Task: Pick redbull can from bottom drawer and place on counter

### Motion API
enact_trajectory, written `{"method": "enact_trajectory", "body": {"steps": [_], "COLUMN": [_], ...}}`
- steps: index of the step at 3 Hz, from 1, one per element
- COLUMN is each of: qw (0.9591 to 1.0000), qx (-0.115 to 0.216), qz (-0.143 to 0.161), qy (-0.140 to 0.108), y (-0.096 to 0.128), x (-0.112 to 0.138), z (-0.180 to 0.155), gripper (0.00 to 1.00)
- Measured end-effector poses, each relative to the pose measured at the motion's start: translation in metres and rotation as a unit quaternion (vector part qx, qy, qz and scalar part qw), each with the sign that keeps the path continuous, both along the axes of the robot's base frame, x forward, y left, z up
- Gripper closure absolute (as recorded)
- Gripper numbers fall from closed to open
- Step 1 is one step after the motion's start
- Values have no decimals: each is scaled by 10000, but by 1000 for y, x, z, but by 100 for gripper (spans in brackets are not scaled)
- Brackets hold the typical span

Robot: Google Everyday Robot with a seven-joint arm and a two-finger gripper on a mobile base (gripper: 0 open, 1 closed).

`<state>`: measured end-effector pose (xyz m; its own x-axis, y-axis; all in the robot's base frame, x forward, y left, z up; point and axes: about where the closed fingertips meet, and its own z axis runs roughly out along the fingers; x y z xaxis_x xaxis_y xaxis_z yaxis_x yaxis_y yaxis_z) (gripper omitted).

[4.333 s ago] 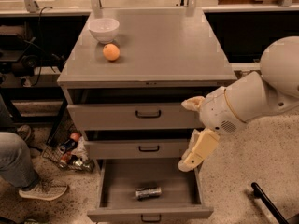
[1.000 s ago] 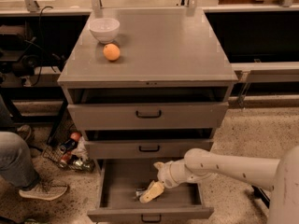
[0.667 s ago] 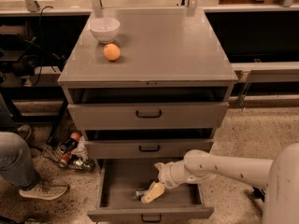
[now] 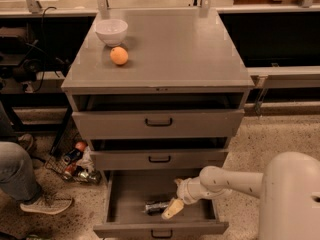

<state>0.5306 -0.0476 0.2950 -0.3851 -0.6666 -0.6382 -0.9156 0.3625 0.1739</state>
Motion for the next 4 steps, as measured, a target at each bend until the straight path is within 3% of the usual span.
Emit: {"method": "enact_trajectory", "body": {"steps": [1,4], "qw": [9998,9979], "qx": [-165,-572], "qz": [-78,209], "qy": [86,-232], "y": [-5,23], "x": [8,52], "z": [-40,-104], "gripper": [0,0]}}
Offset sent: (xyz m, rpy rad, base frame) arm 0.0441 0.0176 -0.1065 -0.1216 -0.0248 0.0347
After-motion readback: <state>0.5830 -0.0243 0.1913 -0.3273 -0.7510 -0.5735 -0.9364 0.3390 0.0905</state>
